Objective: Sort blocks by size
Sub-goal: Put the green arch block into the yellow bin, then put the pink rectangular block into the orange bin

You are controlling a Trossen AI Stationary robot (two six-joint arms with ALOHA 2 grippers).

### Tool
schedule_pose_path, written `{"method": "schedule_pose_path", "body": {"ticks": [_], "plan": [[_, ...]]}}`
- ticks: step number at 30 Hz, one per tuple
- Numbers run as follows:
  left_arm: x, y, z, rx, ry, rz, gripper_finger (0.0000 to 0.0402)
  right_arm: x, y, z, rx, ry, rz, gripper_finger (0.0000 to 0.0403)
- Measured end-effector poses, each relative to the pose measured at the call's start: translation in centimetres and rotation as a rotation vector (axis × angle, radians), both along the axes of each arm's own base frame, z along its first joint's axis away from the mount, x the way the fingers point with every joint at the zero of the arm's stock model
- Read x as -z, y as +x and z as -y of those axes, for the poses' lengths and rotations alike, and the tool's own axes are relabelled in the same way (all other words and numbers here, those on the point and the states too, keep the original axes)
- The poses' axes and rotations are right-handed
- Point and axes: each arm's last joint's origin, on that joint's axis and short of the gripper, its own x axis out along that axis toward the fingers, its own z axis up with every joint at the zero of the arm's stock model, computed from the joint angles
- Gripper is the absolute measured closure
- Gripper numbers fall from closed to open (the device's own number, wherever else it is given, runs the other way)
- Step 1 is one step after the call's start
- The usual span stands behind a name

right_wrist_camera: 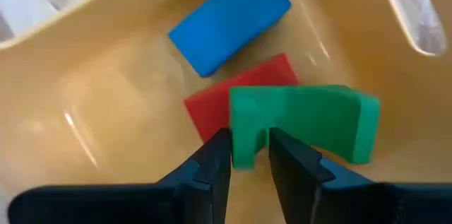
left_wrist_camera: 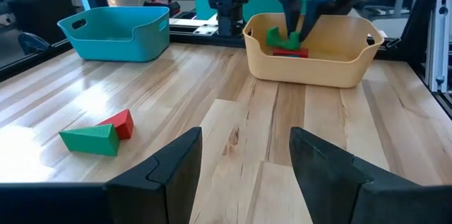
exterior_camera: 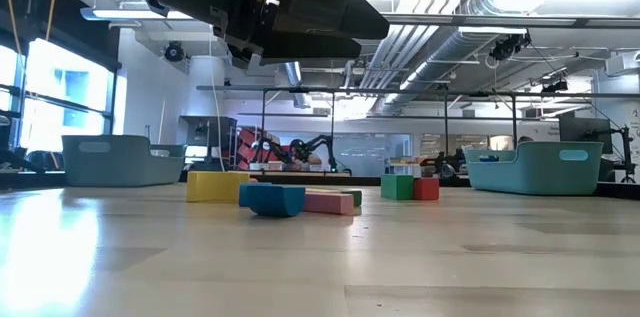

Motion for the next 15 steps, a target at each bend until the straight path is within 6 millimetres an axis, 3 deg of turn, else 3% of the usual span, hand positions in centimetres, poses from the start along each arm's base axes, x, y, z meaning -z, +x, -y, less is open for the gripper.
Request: {"method": "schedule_pose_path", "body": {"ticks": [8,15], "plan": [[0.0,0.1,-0.1,-0.003,-0.001,0.001,0.0202,-2.7,0.4,-1.1,0.005,0.059,0.012,0.0309],[0.0,0.1,-0.2,-0.005,-0.002,0.001,0.0202,-4.1,1.2,-1.3,0.019,0.011,0.268,0.0308]]}}
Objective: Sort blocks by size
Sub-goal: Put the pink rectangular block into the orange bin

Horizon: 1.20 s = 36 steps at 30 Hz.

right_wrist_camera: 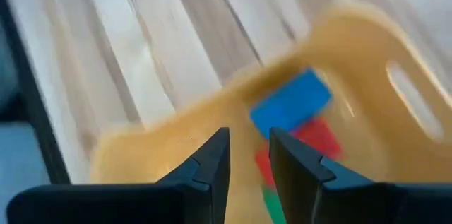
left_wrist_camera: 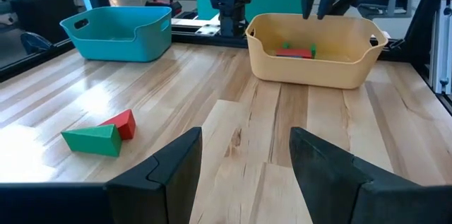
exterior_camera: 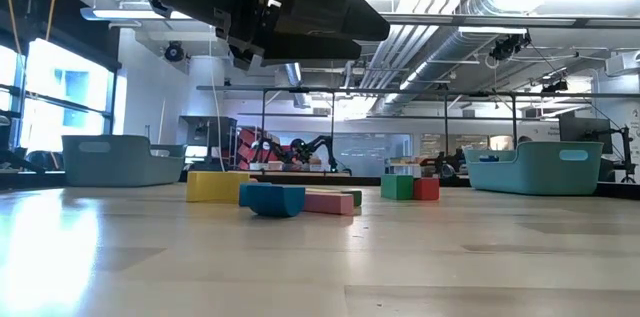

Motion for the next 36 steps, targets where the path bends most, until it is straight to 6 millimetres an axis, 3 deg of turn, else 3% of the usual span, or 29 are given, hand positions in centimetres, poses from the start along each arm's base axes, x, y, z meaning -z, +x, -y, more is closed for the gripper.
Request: {"method": "schedule_pose_path", "body": {"ticks": [6,12,19,24,31,36], "plan": [[0.0,0.0,0.0,0.000,-0.002,0.001,0.0202,1.2,1.6,-0.2,-0.052,-0.046,0.246,0.0308],[-0.9,-0.6,0.5,0.037,0.005,-0.008,0.0202,2.5,5.3,-0.3,-0.158,-0.061,0.420,0.0308],[-4.5,-3.7,1.0,0.001,0.005,-0.074,0.0202,3.0,10.2,1.4,-0.269,-0.157,0.552,0.0306],[-5.2,-6.4,1.6,-0.034,-0.002,-0.153,0.0202,4.2,13.9,2.3,-0.348,-0.235,0.582,0.0272],[-4.1,-8.9,2.1,-0.069,-0.048,-0.261,0.0202,6.4,18.1,3.2,-0.395,-0.287,0.651,0.0203],[-2.9,-10.2,0.3,-0.277,-0.165,-0.311,0.0202,8.2,19.8,3.8,-0.345,-0.298,0.688,0.0192]]}}
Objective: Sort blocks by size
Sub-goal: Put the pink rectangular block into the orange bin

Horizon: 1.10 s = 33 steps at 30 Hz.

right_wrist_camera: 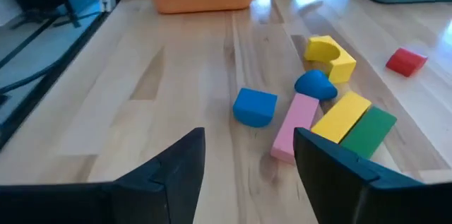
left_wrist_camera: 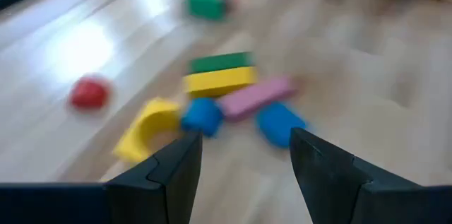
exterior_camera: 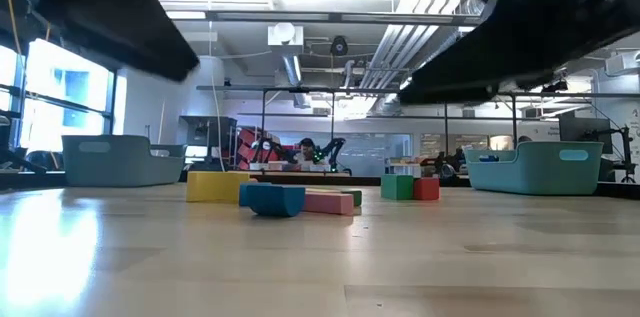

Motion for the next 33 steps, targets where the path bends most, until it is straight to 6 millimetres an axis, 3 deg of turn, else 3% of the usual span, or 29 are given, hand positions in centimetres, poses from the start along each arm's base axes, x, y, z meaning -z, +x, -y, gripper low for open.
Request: {"method": "schedule_pose_path", "body": {"ticks": [4,8,15,20,25,33], "plan": [[1.3,0.4,-2.6,-0.147,-0.079,-0.027,0.0202,1.0,0.4,0.1,0.008,0.010,-0.002,0.0192],[1.9,2.4,-5.5,-0.156,-0.155,-0.117,0.0202,1.0,0.2,-0.1,-0.001,0.001,-0.021,0.0192],[0.8,7.3,-7.9,0.311,0.051,-0.114,0.0202,-0.6,-2.2,0.1,-0.003,-0.032,-0.176,0.0192],[0.7,9.3,-9.9,0.641,0.007,-0.073,0.0202,-2.0,-4.1,0.7,0.071,0.003,-0.242,0.0192],[3.1,10.6,-9.0,0.893,0.129,-0.070,0.0202,-2.5,-4.3,0.8,0.110,-0.021,-0.214,0.0192],[6.3,13.6,-8.0,0.836,0.066,-0.245,0.0202,-2.4,-4.3,0.8,0.123,-0.009,-0.217,0.0192]]}}
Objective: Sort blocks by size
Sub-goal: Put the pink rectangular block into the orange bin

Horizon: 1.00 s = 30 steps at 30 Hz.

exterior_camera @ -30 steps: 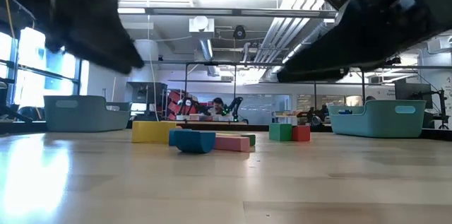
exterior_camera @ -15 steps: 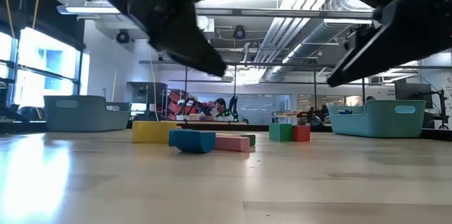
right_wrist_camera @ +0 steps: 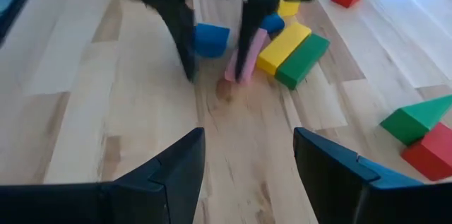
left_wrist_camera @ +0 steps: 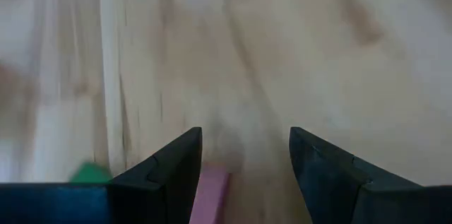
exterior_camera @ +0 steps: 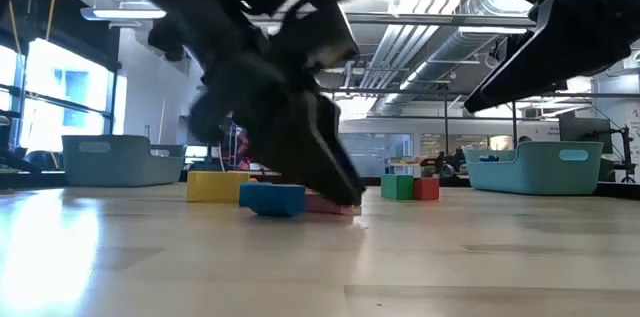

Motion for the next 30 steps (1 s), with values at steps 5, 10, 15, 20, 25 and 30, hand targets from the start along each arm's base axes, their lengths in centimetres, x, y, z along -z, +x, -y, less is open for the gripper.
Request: {"method": "schedule_pose_path", "body": {"ticks": [5,10,15,20,25,30], "plan": [[-0.9,1.4,-0.3,-0.086,0.044,-0.075,0.0202,0.1,0.0,0.0,0.009,0.012,-0.005,0.0192],[-2.2,1.9,-0.3,-0.097,0.046,-0.086,0.0202,0.1,0.0,0.0,0.008,0.010,-0.011,0.0192],[-1.5,1.3,-0.9,-0.152,0.036,-0.173,0.0202,0.1,-0.1,0.0,0.010,0.014,-0.011,0.0192],[-1.2,1.0,-1.5,-0.276,-0.028,-0.226,0.0202,0.2,-0.1,0.0,0.010,0.012,-0.015,0.0192],[-1.1,0.9,-1.4,-0.279,-0.037,-0.245,0.0202,0.2,-0.1,0.1,0.011,0.011,-0.016,0.0192],[-1.1,0.8,-1.4,-0.281,-0.035,-0.250,0.0202,0.2,-0.1,0.1,0.011,0.010,-0.017,0.0192]]}}
